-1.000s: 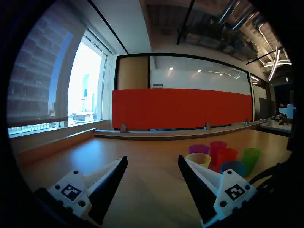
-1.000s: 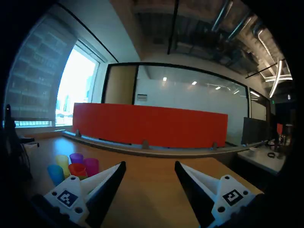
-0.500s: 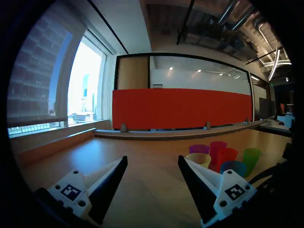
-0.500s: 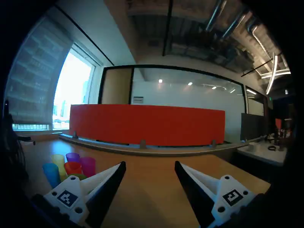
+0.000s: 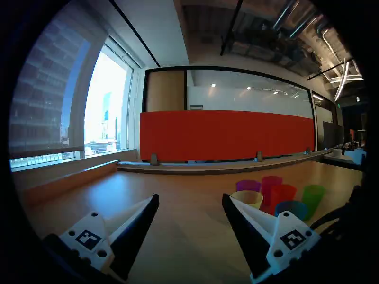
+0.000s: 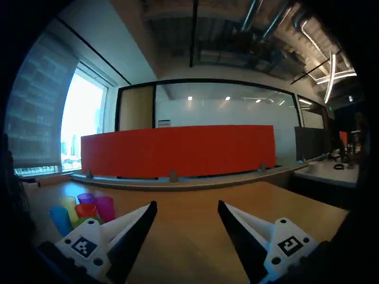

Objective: Pour water

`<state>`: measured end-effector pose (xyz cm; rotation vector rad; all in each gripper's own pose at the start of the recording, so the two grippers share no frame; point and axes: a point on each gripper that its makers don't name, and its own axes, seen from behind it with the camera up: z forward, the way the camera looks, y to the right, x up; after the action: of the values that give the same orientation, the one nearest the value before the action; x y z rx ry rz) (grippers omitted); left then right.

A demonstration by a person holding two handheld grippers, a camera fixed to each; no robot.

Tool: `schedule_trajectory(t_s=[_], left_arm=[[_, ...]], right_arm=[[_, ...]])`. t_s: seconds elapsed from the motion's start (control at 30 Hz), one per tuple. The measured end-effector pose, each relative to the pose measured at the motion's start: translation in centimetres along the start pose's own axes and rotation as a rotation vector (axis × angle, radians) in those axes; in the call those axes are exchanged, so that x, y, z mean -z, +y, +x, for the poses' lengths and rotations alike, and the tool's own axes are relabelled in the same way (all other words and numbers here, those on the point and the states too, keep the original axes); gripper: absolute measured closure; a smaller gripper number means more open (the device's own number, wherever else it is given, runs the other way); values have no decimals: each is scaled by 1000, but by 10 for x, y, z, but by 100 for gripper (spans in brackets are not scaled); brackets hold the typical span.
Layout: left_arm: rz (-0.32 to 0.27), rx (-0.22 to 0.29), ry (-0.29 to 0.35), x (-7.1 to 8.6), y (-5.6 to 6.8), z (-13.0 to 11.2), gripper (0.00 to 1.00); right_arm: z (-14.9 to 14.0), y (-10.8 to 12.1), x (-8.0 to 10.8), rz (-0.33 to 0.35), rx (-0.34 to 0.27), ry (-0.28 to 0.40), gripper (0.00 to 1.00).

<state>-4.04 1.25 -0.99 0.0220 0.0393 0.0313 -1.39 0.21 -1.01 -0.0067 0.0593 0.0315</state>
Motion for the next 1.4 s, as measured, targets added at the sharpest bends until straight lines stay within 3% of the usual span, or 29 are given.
schedule_trajectory(t_s=[0.2,0.8,1.4], left_arm=[[0,0,0,0,0,0,1],[0,0,0,0,0,1,1],[0,0,0,0,0,0,1]], right_arm=[[-4,2,-1,-8,30,1,1],[-22,-3,-6,-3,38,-38,1],[-21,2,-6,-13,37,-45,1]])
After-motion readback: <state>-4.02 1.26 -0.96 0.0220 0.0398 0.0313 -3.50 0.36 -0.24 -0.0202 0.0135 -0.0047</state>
